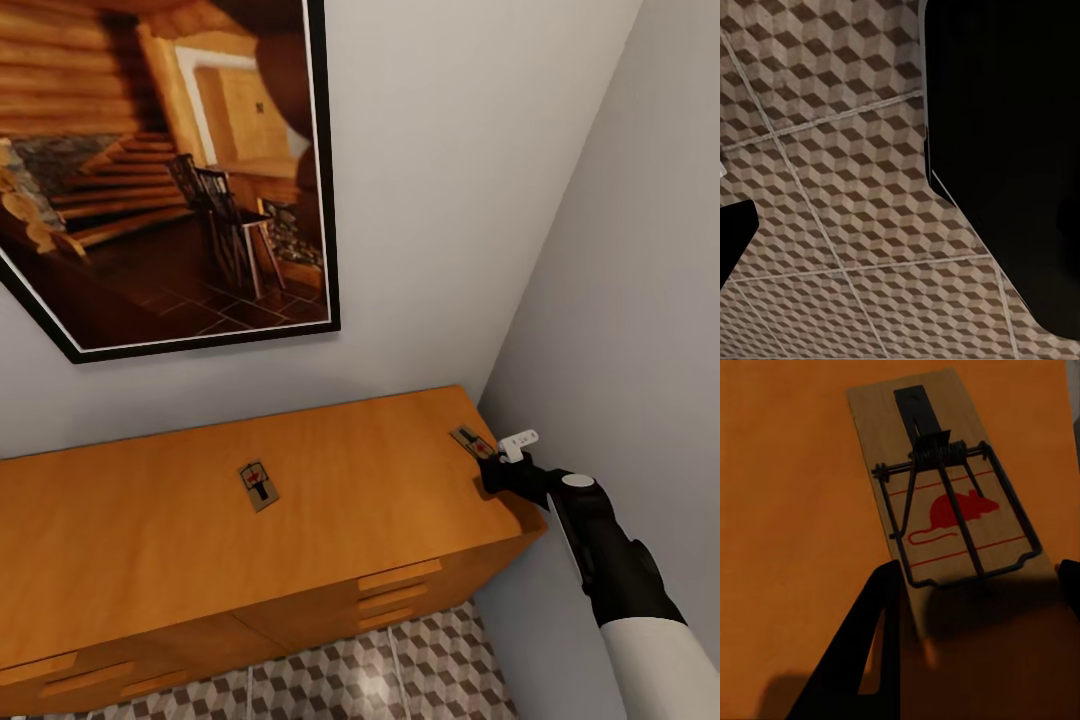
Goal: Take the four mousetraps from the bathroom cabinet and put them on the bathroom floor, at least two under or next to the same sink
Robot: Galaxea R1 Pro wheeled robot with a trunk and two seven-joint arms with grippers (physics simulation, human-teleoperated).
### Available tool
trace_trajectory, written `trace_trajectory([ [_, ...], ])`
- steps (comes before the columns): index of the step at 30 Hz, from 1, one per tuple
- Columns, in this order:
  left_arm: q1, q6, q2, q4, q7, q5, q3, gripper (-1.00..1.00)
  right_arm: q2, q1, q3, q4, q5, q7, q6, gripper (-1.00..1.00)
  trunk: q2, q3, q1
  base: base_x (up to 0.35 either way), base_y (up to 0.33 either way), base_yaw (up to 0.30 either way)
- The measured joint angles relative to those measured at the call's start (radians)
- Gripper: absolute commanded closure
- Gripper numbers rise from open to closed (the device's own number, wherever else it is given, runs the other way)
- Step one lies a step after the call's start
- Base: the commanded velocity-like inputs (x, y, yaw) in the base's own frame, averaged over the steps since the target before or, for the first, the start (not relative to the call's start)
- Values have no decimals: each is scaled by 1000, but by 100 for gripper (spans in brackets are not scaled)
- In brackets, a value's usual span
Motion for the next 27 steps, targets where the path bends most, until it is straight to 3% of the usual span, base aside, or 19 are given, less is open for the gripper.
trace_trajectory([
  [27, 0, 0, 1, 0, 0, 0, 0, -100, 2, 0, -3, -1, -9, -3, 5, 100, 0, 0, 0, 0, 0, 0],
])
